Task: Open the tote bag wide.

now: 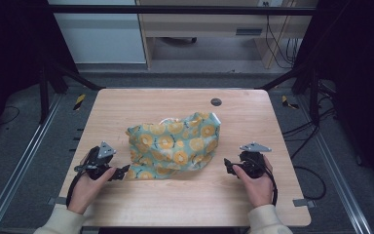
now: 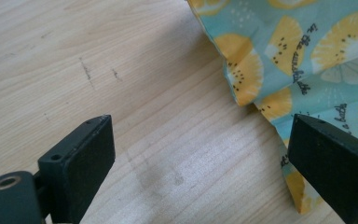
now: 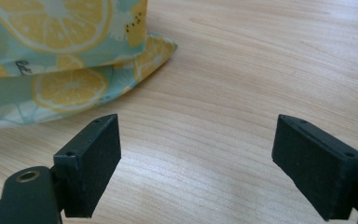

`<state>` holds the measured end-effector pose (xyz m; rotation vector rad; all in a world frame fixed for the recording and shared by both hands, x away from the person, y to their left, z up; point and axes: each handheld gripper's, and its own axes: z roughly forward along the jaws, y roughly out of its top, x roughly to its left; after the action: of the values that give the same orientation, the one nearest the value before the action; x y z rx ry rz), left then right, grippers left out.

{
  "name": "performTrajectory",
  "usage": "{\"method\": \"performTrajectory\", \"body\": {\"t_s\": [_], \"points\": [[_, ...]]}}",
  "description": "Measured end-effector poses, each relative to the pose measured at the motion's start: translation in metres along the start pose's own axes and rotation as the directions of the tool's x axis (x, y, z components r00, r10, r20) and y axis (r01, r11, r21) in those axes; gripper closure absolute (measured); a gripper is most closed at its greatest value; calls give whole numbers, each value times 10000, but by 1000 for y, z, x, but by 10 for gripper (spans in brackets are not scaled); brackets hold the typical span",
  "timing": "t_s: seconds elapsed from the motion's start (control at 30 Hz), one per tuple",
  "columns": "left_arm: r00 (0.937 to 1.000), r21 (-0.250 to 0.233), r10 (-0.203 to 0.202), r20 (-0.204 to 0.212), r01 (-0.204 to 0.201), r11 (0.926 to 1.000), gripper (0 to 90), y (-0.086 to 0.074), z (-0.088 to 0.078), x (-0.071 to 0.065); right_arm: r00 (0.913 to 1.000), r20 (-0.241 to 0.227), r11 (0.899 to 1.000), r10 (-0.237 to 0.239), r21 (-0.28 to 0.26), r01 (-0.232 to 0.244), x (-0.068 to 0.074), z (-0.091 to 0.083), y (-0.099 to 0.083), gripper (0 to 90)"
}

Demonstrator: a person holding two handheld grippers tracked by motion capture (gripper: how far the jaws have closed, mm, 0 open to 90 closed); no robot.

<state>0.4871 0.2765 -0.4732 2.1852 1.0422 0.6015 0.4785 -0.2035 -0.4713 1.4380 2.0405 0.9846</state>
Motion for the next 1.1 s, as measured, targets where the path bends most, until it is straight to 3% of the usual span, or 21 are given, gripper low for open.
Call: {"method": "performTrajectory", "body": {"t_s": [0.17,0.23,0.4,0.53,0.73,0.9,1.0,1.03,1.1], "points": [[9999,-89,-137,49,138,9999,75,2,-3,0,9998,-150,9996,-111,-250,107,5,-6,5,160],[9997,-151,-193,133,195,9997,77,2,-5,-1,9987,-280,9978,-422,-532,406,11,-12,11,174],[9999,-275,-1,164,5,9996,78,2,-12,-7,9963,-436,9937,-747,-866,708,21,-18,19,193],[9995,-327,188,269,-179,9993,78,4,-15,-15,9901,-687,9878,-1224,-1054,1148,34,-19,38,194],[9994,-363,190,280,-179,9992,77,5,-14,-19,9824,-855,9808,-1663,-1171,1559,40,-19,69,196],[9995,-318,218,245,-210,9993,77,4,-14,-18,9636,-1136,9670,-2420,-1102,2299,51,-14,112,216],[9995,-281,163,254,-156,9995,77,3,-15,-16,9560,-1347,9638,-2606,-943,2494,59,-6,131,219],[9996,-284,142,254,-135,9995,77,3,-15,-15,9485,-1579,9610,-2745,-805,2647,65,2,140,229],[9996,-259,139,252,-133,9996,77,2,-15,-15,9458,-1688,9606,-2774,-644,2703,68,5,144,275]]}}
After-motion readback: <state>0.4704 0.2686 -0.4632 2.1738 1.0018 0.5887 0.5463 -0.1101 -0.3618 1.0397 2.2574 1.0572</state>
